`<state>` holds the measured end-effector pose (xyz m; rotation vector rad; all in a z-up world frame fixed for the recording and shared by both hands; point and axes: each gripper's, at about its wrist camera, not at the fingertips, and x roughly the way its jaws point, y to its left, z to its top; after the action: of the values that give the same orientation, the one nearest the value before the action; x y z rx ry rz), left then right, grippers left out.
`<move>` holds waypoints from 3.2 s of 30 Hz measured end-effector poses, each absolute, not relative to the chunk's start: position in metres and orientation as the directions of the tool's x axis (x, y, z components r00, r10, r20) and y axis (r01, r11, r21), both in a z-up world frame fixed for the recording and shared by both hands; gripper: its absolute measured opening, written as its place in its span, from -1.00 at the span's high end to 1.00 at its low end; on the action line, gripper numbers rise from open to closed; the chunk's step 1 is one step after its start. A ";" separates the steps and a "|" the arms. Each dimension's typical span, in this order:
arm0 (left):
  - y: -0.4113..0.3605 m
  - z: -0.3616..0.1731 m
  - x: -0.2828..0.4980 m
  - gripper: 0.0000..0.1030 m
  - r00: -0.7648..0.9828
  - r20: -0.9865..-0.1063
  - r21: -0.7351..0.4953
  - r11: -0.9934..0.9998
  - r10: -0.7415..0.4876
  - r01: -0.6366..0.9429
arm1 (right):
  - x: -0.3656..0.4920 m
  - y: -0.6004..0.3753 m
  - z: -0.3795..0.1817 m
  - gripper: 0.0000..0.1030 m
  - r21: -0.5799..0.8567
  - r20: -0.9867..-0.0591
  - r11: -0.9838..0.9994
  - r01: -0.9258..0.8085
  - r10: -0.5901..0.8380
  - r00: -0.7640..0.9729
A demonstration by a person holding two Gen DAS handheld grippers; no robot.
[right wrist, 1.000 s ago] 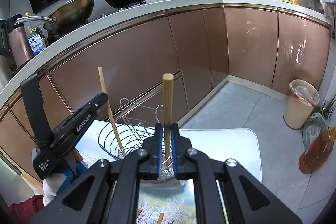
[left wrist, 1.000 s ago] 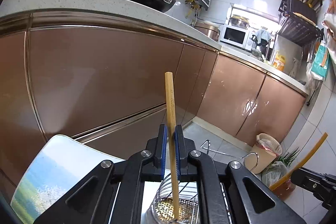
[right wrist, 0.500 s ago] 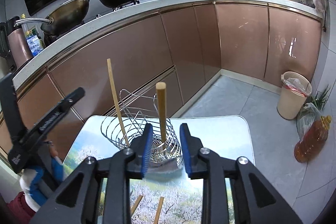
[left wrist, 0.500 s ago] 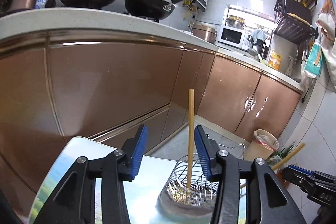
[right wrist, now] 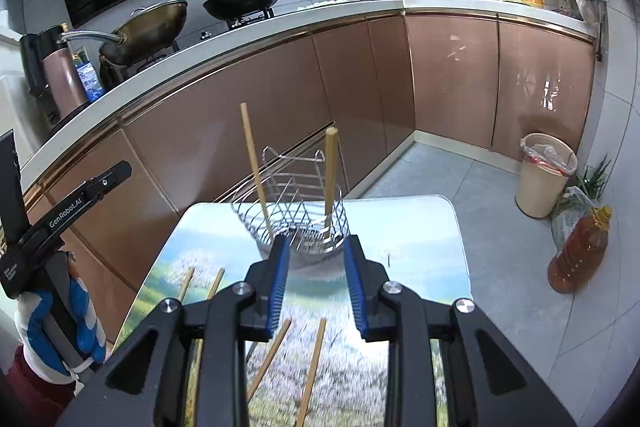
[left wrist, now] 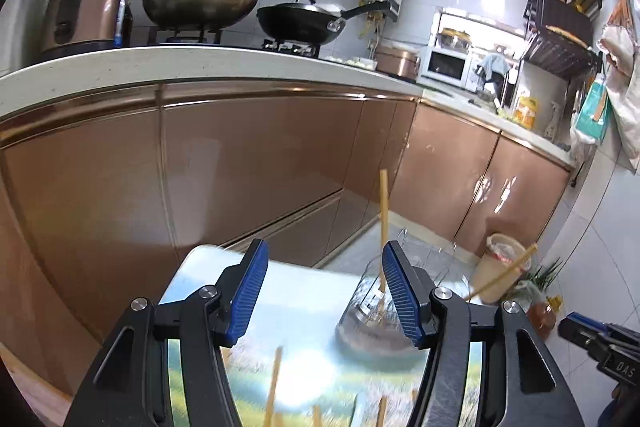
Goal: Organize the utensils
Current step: 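Move both open tools back down over the remaining chopsticks, then close the left tool on a chopstick while the right tool grasps another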
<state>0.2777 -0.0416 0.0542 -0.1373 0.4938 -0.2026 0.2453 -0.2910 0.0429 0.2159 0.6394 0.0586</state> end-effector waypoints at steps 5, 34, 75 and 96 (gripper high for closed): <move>-0.024 0.061 0.256 -0.14 0.842 -0.492 -0.159 0.974 -0.219 0.161 | 0.220 -0.284 0.049 0.48 0.207 -0.584 0.978 0.006 0.119 0.803; 0.030 0.025 0.174 0.32 0.693 -0.684 -0.150 0.973 -0.229 0.173 | 0.133 -0.249 0.064 0.48 0.196 -0.548 0.979 -0.063 0.163 0.821; -0.034 -0.131 0.372 0.41 0.237 -0.953 -0.149 0.972 -0.190 0.179 | 0.303 -0.254 -0.114 0.48 0.212 -0.886 0.974 -0.079 0.226 0.405; -0.052 -0.157 0.416 0.55 0.114 -0.979 -0.144 0.967 -0.171 0.211 | 0.363 -0.236 -0.159 0.50 0.118 -0.966 0.986 -0.121 0.143 0.217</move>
<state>0.4161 -0.0525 -0.1569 0.0334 1.4291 -0.2801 0.3626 -0.2357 -0.1588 0.0187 1.3396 0.1828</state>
